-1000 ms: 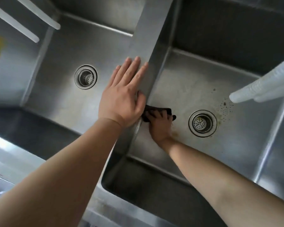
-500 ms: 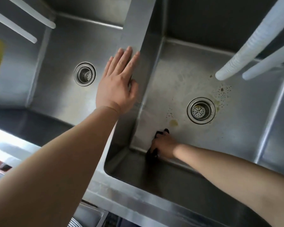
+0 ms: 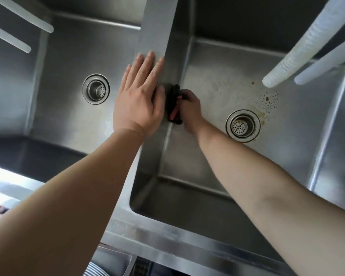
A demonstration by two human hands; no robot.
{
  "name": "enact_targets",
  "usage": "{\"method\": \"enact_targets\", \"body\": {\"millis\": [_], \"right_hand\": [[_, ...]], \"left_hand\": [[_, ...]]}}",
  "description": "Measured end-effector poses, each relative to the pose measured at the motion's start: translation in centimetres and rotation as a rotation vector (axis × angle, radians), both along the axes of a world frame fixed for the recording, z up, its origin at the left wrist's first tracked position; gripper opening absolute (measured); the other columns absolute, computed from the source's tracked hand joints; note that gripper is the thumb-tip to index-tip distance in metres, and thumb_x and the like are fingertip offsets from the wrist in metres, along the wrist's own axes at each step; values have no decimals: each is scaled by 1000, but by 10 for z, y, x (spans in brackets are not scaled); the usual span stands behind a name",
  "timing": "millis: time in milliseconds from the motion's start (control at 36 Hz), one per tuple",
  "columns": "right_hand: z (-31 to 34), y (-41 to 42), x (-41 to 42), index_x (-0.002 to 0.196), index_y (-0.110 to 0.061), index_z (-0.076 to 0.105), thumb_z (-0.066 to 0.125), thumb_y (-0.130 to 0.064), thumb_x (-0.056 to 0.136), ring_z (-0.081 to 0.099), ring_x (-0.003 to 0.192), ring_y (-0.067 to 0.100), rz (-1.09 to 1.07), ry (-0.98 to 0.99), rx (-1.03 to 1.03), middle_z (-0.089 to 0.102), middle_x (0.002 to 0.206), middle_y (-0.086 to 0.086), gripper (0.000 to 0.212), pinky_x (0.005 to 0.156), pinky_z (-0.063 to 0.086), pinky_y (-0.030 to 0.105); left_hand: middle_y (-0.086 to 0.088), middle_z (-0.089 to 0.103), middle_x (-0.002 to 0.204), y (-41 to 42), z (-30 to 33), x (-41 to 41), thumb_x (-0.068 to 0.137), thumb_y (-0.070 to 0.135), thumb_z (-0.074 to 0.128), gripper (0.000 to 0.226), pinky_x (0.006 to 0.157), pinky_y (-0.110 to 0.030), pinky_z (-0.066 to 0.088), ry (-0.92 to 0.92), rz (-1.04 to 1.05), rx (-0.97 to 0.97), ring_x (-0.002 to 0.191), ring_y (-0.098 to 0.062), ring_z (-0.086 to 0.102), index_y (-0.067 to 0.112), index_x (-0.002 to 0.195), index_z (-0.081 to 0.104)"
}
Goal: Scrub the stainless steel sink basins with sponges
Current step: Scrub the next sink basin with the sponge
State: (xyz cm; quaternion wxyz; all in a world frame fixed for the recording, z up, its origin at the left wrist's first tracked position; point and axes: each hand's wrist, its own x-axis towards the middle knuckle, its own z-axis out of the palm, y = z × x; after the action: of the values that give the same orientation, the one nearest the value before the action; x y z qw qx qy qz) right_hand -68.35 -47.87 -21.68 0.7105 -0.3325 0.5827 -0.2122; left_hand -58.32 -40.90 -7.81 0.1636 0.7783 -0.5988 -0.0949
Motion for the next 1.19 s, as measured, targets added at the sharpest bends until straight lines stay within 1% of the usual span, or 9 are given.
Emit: {"method": "enact_targets", "body": {"millis": [139,306,528,611,667,778,917,1083,1194], "right_hand": [[2,26,0,104,-4,63,44,9,79,55,53,28,2,1,31,62,76,18,34,42,43,25],[10,68,-13,86,-11,64,48,11,77,56,60,26,139,34,31,58,67,20,29,56,40,32],[4,98,-32,67,-35,61,58,12,66,58,69,16,431,101,-124,61,70,-4,47,65,46,28],[6,111,-40,75,-27,66,62,11,68,52,68,-2,631,109,-168,59,71,-10,38,61,41,14],[8,131,-48,83,-25,70,67,7,70,55,68,-1,774,87,-107,63,77,-6,35,59,40,6],[11,151,-55,89,-21,66,65,11,73,59,78,18,800,-11,87,63,80,2,36,68,47,25],[19,120,-65,97,-21,70,61,11,70,59,78,12,1013,-62,125,66,81,-3,43,67,46,23],[32,18,-107,104,-13,72,63,-5,90,62,72,11,528,-77,176,68,84,3,18,64,49,21],[22,-77,-119,111,-19,73,65,-22,91,64,87,17,329,251,-197,71,98,4,21,76,48,28]], "left_hand": [[-7,33,160,-1,0,1,97,21,43,55,124,-42,15,-5,-4,5,151,-27,23,16,152,41],[-7,34,160,-1,1,0,95,20,44,57,125,-41,14,-10,3,2,151,-27,23,17,152,41],[-7,34,160,0,0,1,96,21,44,56,125,-40,14,-17,-2,-2,151,-28,24,17,152,41],[-6,34,160,-1,1,1,96,21,45,57,125,-38,12,-17,0,3,151,-27,24,18,152,41],[-6,33,161,0,2,1,96,21,45,57,125,-38,12,-22,-3,11,151,-27,23,18,152,40],[-7,33,160,-1,4,0,95,19,46,58,125,-37,12,-20,3,19,151,-28,23,18,152,40],[-7,33,160,0,4,-2,94,18,47,59,125,-38,12,-26,1,19,151,-28,23,17,152,40],[-6,34,160,-1,4,-1,93,19,46,60,125,-38,13,-33,0,12,151,-27,23,18,153,40],[-8,35,160,0,1,0,95,22,46,57,125,-38,13,-39,-5,6,151,-28,25,16,152,41]]}}
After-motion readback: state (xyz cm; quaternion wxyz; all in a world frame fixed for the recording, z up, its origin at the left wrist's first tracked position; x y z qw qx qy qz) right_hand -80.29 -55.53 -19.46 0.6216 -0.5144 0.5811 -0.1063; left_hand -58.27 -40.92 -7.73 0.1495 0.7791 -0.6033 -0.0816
